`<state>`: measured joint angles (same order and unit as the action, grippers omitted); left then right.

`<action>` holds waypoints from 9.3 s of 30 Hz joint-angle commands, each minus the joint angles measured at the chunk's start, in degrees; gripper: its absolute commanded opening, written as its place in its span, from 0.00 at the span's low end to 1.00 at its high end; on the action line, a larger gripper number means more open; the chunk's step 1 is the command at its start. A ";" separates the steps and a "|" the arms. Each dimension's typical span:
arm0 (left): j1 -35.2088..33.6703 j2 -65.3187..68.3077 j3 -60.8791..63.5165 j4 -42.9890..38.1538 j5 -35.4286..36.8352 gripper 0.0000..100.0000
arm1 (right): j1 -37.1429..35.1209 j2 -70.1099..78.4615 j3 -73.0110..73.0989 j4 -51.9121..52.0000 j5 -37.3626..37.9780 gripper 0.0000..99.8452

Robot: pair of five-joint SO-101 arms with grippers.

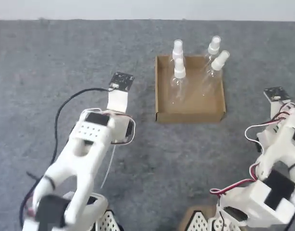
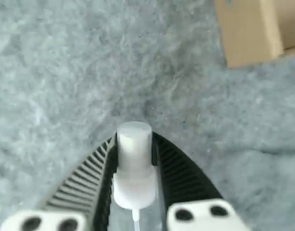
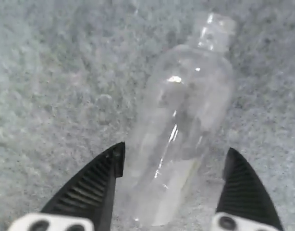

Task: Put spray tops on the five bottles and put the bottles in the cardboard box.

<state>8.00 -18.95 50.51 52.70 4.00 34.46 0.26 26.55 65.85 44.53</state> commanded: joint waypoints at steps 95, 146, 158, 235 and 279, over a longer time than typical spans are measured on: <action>-7.47 -14.68 -6.37 -1.93 -5.10 0.01 | -15.25 -20.70 -12.22 13.14 -10.11 0.00; -8.79 -43.78 -14.73 -4.84 14.59 0.01 | -86.99 -40.40 36.75 -48.75 -39.65 0.01; -6.24 -44.13 -10.33 -4.66 15.74 0.01 | -86.90 -40.48 36.75 -48.84 -39.65 0.01; -10.99 -41.32 -8.57 10.02 -2.90 0.17 | -78.20 -54.46 47.65 -56.57 -46.77 0.01; 2.99 -70.15 26.51 0.53 -5.10 0.31 | -77.32 -40.22 -2.29 -10.68 -46.51 0.01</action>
<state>11.34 -88.22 77.32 55.08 -0.92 -45.36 -35.34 27.69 53.10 -1.80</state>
